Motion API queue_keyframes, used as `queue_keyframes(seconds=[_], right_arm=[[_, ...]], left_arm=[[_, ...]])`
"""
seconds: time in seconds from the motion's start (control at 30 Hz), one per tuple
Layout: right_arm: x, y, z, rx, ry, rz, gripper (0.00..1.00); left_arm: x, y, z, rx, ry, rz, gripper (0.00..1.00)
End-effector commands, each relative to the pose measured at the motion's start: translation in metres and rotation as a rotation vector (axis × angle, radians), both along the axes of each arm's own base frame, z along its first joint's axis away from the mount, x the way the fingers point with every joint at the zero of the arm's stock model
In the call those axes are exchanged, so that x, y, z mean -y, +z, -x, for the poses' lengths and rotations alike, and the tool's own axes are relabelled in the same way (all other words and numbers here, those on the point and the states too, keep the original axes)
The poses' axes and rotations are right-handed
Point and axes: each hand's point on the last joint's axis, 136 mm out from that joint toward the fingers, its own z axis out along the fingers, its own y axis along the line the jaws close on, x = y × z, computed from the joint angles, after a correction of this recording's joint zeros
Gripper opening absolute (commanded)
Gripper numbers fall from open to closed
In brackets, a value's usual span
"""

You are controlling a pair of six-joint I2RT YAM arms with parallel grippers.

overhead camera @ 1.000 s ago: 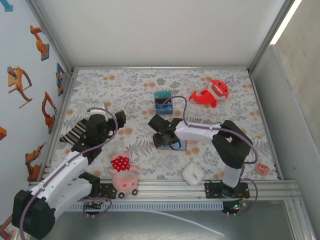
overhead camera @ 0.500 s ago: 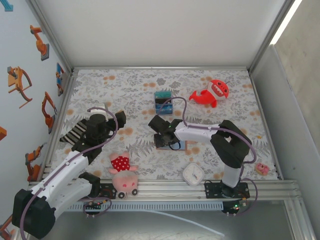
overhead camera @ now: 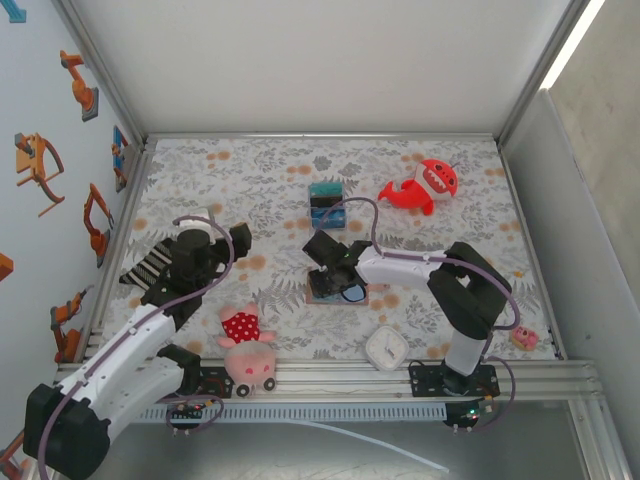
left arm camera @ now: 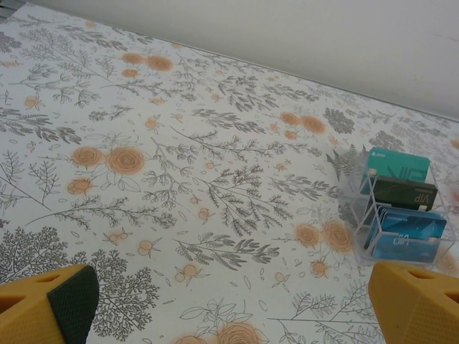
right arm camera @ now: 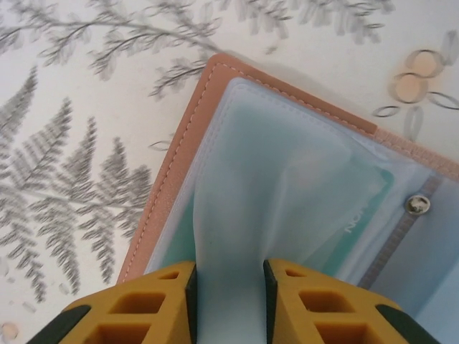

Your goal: Take the credit cards out of the card holder

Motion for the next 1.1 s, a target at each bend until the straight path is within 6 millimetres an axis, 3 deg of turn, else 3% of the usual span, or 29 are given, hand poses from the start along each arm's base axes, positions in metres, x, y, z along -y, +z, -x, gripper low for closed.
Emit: queue_keyframes(seconds=[0.0,0.3,0.47,1.07], right_arm=[[-0.006,0.003,0.012,-0.028,0.07,-0.021,0.27],[0.01,0.016,0.003,0.039,0.059,0.053,0.27],[0.019,0.02,-0.001,0.069,0.046,0.093,0.33],[0.061,0.03,-0.011,0.146,-0.081,0.176,0.38]], left_arm=[[0.001,0.017,0.001,0.033,-0.006,0.043,0.97],[0.006,0.035,0.001,0.071,-0.026,0.078,0.97],[0.008,0.043,-0.002,0.092,-0.03,0.093,0.97],[0.014,0.054,-0.004,0.103,-0.053,0.103,0.97]])
